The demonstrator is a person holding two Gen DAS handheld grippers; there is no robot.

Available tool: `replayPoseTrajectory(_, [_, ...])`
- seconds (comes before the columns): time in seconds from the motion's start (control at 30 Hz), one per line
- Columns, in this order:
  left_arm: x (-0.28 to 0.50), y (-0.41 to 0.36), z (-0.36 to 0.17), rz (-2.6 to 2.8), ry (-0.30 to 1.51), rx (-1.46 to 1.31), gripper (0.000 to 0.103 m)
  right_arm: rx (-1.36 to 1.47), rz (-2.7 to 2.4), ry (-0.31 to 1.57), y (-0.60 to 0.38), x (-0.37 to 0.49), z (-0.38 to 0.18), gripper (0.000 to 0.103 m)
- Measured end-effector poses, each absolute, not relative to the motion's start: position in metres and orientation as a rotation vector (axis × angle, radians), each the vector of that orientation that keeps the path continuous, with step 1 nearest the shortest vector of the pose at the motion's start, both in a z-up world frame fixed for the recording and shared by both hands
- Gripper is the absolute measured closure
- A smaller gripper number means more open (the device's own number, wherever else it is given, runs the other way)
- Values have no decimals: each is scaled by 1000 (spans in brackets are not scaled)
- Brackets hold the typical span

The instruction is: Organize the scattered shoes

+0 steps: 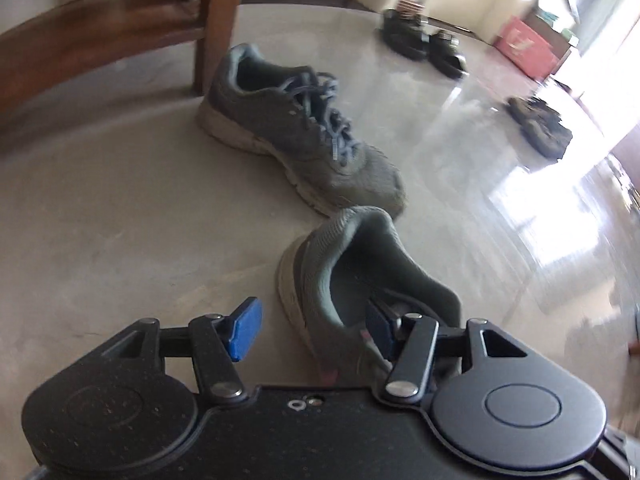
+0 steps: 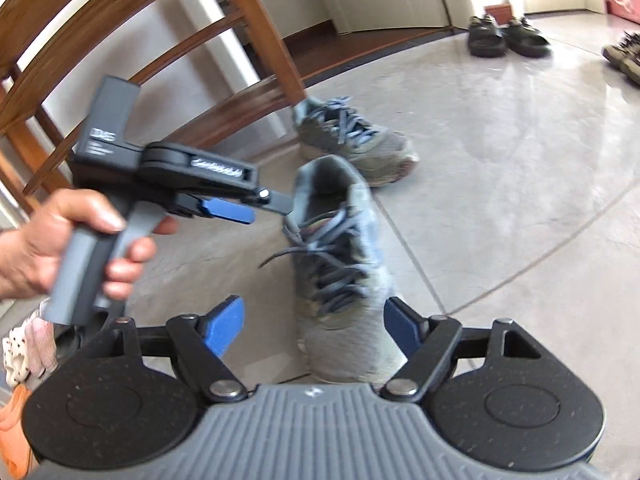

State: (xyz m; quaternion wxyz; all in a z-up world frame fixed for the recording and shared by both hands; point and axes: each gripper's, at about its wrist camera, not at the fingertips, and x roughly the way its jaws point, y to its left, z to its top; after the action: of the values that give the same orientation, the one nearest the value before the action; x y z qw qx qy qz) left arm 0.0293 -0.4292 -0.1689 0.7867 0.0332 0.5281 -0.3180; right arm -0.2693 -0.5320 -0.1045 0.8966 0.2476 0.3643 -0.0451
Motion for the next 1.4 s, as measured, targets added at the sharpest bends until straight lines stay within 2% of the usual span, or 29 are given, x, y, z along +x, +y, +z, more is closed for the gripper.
replayPoseTrajectory(0.07, [32, -431, -178, -651, 1176, 46, 53, 532, -99, 753, -540, -273, -107, 23])
replayPoseTrajectory(0.1, [33, -431, -182, -638, 1186, 38, 66, 540, -102, 753, -544, -274, -109, 23])
replayPoseTrajectory(0.13, [33, -429, -184, -632, 1182, 38, 83, 547, -104, 753, -546, -273, -111, 23])
replayPoseTrajectory(0.2, [32, -426, -186, -619, 1173, 42, 89, 561, -110, 753, -551, -271, -115, 23])
replayPoseTrajectory(0.37, [24, -402, -181, -594, 1167, 88, 89, 602, -104, 741, -554, -263, -123, 23])
replayPoseTrajectory(0.87, [22, -247, -163, -398, 1217, 192, 88, 536, 90, 725, -491, -201, -116, 23])
replayPoseTrajectory(0.97, [22, -228, -159, -389, 1221, 228, 85, 546, 102, 734, -483, -196, -120, 23])
replayPoseTrajectory(1.0, [24, -222, -157, -384, 1226, 225, 81, 554, 106, 740, -480, -195, -123, 23])
replayPoseTrajectory(1.1, [27, -221, -142, -384, 1181, 257, 79, 556, 113, 750, -473, -191, -126, 23])
replayPoseTrajectory(1.2, [27, -237, -106, -384, 1049, 311, 78, 540, 116, 738, -471, -187, -124, 23])
replayPoseTrajectory(1.3, [29, -258, -72, -432, 922, 240, 77, 511, 100, 721, -477, -185, -123, 23])
replayPoseTrajectory(1.4, [37, -286, -57, -511, 896, 103, 72, 466, 70, 719, -484, -180, -123, 23])
